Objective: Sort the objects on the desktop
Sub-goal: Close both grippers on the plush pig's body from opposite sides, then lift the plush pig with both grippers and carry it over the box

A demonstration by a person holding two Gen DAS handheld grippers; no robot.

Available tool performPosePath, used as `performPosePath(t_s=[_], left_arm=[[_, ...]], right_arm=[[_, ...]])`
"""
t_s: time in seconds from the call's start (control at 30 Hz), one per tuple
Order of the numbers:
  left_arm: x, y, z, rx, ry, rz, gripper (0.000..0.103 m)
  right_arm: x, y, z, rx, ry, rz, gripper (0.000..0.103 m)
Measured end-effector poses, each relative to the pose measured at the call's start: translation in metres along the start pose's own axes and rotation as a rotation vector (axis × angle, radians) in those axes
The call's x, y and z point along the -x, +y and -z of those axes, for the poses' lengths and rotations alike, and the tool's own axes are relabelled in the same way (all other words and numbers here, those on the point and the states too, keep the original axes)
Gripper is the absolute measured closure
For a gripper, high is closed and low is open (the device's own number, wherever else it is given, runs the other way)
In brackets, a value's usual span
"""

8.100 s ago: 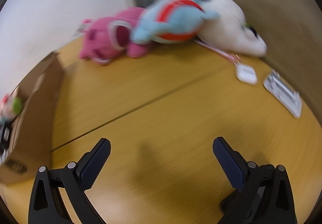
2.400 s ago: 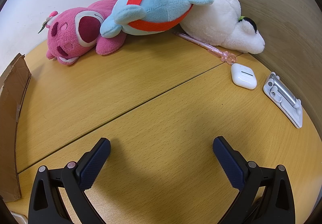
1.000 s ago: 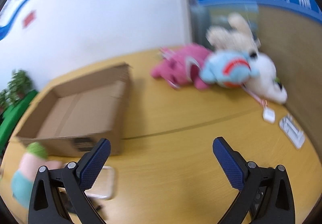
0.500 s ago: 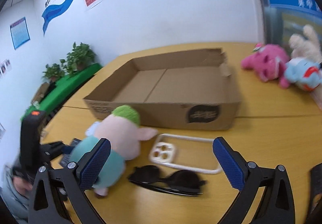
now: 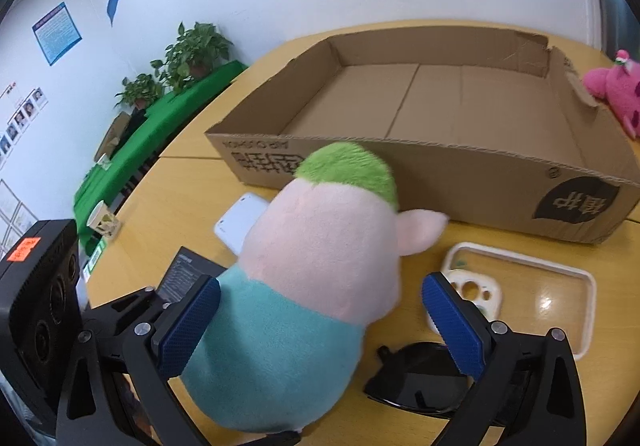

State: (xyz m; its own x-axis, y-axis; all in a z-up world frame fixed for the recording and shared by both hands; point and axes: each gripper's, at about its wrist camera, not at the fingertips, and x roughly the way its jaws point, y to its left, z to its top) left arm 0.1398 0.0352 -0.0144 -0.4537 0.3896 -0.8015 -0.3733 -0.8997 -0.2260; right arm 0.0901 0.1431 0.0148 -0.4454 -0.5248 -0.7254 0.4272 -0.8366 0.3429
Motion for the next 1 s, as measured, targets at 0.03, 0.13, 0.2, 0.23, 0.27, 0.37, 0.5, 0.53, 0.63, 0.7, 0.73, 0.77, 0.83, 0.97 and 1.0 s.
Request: performPosePath(t_s=[0.03, 0.13, 0.2, 0.23, 0.27, 0.37, 0.5, 0.53, 0.63, 0.7, 0.73, 0.77, 0.83, 0.97, 1.0], left_arm=[[0.0, 0.001, 0.0, -0.002, 0.006, 0.003, 0.012], [-0.001, 0.001, -0.001, -0.023, 0.016, 0.0, 0.015], [0.001, 0.002, -0.003, -0.029, 0.007, 0.009, 0.018], [0.003, 0.002, -0.004, -0.029, 0.001, 0.015, 0.019], [0.005, 0.003, -0.005, -0.029, -0.007, 0.023, 0.019], [0.02, -0.002, -0.017, -0.054, -0.06, 0.034, 0.02], [0.044, -0.009, -0.043, -0.1, -0.128, 0.035, 0.02], [0.049, -0.01, -0.05, -0.11, -0.145, 0.032, 0.02], [0.067, -0.009, -0.076, -0.134, -0.2, 0.028, 0.02], [0.081, -0.009, -0.094, -0.148, -0.238, 0.021, 0.02], [0.091, -0.009, -0.107, -0.158, -0.268, 0.014, 0.02], [0.096, -0.008, -0.113, -0.163, -0.283, 0.011, 0.02], [0.112, -0.007, -0.134, -0.175, -0.329, 0.001, 0.02], [0.135, -0.003, -0.166, -0.205, -0.398, -0.032, 0.02], [0.141, 0.0, -0.176, -0.209, -0.417, -0.04, 0.02]], right_arm=[[-0.005, 0.002, 0.0, 0.004, 0.007, -0.014, 0.007], [-0.009, 0.008, 0.003, 0.016, -0.005, 0.003, 0.008], [-0.006, 0.011, 0.002, 0.004, -0.02, 0.009, 0.014], [-0.003, 0.012, 0.002, 0.0, -0.029, 0.013, 0.018], [0.002, 0.014, 0.001, -0.001, -0.04, 0.018, 0.02], [0.021, 0.02, -0.009, 0.009, -0.091, 0.035, 0.023], [0.052, 0.026, -0.031, 0.031, -0.171, 0.05, 0.024], [0.06, 0.029, -0.039, 0.043, -0.192, 0.058, 0.024], [0.081, 0.037, -0.063, 0.08, -0.254, 0.074, 0.025], [0.094, 0.043, -0.086, 0.107, -0.294, 0.076, 0.026], [0.102, 0.046, -0.098, 0.128, -0.316, 0.078, 0.026], [0.107, 0.048, -0.106, 0.14, -0.33, 0.081, 0.026], [0.12, 0.057, -0.128, 0.176, -0.37, 0.088, 0.026], [0.143, 0.069, -0.169, 0.226, -0.433, 0.082, 0.027], [0.147, 0.071, -0.181, 0.237, -0.442, 0.076, 0.027]])
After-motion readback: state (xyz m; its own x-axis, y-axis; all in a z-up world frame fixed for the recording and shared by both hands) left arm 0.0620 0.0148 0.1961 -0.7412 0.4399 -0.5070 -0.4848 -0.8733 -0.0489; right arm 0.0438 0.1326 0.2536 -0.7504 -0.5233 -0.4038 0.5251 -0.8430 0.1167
